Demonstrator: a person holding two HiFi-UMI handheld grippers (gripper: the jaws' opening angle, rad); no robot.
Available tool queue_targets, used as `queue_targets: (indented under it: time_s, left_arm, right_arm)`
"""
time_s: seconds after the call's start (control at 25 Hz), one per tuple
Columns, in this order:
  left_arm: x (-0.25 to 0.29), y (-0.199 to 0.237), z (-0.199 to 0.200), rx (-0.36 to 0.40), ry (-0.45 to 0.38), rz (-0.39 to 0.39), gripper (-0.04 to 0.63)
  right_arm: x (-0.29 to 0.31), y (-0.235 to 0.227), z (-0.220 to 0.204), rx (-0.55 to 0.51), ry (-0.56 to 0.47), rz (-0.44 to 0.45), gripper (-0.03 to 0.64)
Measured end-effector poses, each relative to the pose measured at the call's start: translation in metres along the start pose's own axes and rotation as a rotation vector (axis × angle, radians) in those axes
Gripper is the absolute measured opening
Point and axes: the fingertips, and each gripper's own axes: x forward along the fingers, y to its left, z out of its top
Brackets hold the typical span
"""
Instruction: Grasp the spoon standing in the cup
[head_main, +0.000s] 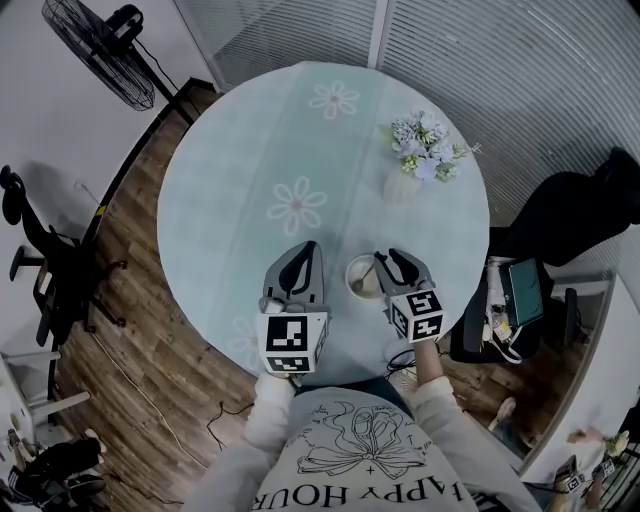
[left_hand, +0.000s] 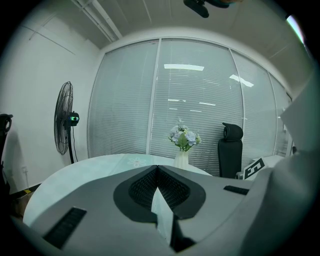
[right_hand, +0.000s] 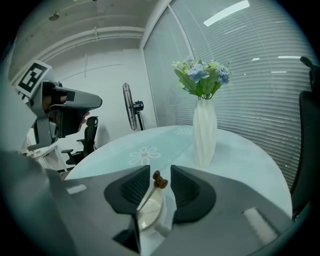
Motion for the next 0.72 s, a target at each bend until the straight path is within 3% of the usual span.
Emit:
queue_targets:
  time_s: [0.72]
  left_arm:
    - [0.004, -0.002, -0.007, 0.000, 0.020, -0.007, 0.005]
  right_arm:
    - [0.017, -0.002, -0.014, 0.023, 0.043, 0.042, 0.138]
